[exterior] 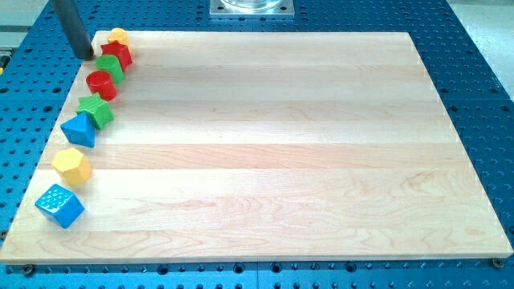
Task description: Separate the red star from the yellow heart and green circle
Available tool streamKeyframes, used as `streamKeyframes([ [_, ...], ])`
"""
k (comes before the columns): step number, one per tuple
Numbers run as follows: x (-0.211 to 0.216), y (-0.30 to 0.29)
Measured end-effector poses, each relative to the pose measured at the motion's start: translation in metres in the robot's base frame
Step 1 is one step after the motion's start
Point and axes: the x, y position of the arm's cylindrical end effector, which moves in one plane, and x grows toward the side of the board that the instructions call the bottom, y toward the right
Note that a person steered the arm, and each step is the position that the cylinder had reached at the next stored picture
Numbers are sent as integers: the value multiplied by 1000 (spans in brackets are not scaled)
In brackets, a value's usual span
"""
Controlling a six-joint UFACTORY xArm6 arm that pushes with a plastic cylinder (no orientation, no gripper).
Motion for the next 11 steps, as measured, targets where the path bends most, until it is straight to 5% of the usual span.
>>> streamKeyframes([
  [5, 15, 18],
  [8, 17, 153],
  [11, 8, 37],
])
